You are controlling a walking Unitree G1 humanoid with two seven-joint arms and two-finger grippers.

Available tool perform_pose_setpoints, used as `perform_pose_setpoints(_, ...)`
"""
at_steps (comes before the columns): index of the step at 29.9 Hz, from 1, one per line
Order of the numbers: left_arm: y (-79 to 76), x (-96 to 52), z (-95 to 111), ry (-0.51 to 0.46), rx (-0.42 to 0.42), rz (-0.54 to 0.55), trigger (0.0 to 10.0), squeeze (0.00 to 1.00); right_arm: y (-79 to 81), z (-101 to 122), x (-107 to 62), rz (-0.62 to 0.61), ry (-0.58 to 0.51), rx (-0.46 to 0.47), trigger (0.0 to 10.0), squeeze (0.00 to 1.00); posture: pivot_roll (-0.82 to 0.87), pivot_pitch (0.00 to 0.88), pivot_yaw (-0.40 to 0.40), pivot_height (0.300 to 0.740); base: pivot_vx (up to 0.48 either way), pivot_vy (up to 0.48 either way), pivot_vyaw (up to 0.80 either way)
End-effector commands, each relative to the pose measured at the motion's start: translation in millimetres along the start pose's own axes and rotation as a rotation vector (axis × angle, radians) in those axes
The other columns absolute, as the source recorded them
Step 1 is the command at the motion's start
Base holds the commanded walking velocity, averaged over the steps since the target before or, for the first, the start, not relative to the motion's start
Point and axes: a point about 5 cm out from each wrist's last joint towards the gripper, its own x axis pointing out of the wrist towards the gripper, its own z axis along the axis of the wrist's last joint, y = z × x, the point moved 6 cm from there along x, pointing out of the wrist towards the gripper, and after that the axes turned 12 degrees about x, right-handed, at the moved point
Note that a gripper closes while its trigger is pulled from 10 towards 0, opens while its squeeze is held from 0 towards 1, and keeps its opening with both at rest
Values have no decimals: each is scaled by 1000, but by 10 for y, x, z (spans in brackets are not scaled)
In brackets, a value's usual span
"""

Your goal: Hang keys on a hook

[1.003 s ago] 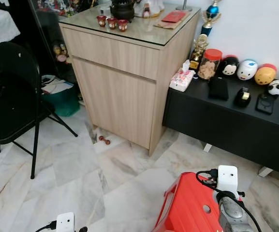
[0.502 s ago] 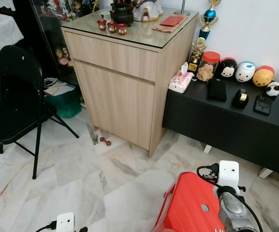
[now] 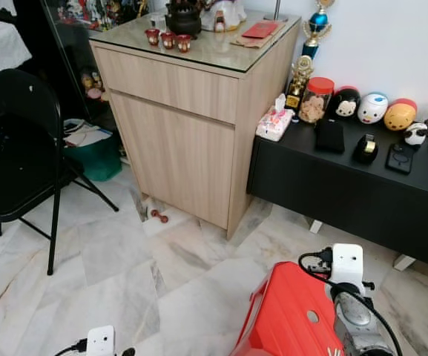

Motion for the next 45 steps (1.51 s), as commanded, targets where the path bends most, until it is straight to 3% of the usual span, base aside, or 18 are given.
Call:
perform_pose_setpoints(1, 3, -25, -116, 36, -9, -2, 10000, 0, 22, 88, 17, 9, -36, -6, 10000, 0, 95, 0, -7, 740, -285, 0, 0)
perform_pose_setpoints(45, 5, -27, -112, 30, 1, -10, 10000, 0, 36, 176, 21, 4, -82, 23, 10000, 0, 105, 0, -11, 740, -293, 0, 0)
